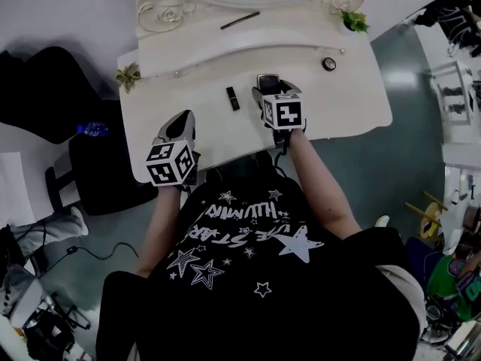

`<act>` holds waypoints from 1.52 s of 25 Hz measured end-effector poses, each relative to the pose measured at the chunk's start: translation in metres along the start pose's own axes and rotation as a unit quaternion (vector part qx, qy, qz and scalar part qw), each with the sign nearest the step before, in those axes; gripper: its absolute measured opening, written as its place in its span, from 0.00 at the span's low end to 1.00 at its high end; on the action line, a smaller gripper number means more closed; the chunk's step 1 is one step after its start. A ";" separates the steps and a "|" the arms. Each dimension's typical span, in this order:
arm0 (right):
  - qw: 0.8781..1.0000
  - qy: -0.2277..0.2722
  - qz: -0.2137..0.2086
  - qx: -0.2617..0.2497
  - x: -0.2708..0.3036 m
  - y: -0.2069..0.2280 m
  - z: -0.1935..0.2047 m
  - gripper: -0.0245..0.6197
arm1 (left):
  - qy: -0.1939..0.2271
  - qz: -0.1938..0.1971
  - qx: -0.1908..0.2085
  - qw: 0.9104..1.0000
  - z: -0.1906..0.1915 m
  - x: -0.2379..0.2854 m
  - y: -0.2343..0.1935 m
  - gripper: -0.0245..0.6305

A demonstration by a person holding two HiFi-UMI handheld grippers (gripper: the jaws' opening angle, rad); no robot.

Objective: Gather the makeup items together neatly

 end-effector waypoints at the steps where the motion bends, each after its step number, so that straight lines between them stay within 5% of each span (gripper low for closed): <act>1: 1.000 -0.003 -0.003 -0.003 0.001 -0.003 0.000 0.61 | 0.001 0.000 -0.001 1.000 0.000 -0.001 -0.002 0.04; 18: 0.996 -0.047 -0.054 -0.062 0.025 -0.035 0.015 0.61 | -0.001 -0.005 -0.015 1.000 0.002 -0.003 -0.018 0.04; 38: 0.995 -0.060 -0.039 -0.071 0.024 -0.035 0.019 0.62 | -0.009 -0.004 -0.014 1.000 0.005 -0.006 -0.015 0.04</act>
Point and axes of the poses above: the fingertips, and each gripper's own axes: x forward along the fingers, y to its right, z out of its underside, the point moved 5 cm from there along -x, backward along the fingers, and after that the axes turned 7 degrees about -x, right-handed, at the moved point
